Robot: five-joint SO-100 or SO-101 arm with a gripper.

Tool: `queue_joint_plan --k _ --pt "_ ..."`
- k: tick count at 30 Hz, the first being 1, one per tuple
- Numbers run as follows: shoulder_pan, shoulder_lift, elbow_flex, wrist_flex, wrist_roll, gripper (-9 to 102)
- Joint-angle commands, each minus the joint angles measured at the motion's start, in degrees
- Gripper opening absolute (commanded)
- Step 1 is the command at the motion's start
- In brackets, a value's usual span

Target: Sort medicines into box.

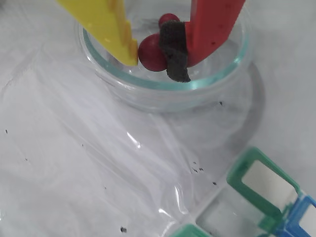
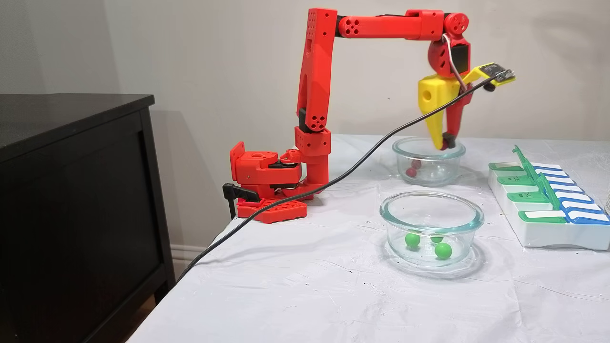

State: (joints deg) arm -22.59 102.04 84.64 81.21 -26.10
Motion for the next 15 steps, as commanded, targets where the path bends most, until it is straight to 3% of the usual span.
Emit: queue_joint_plan --k 1,15 --pt "2.8 4.9 -7.6 -4.0 -0.7 0" --pt "5.7 0.5 -3.7 -15.1 -0.6 0"
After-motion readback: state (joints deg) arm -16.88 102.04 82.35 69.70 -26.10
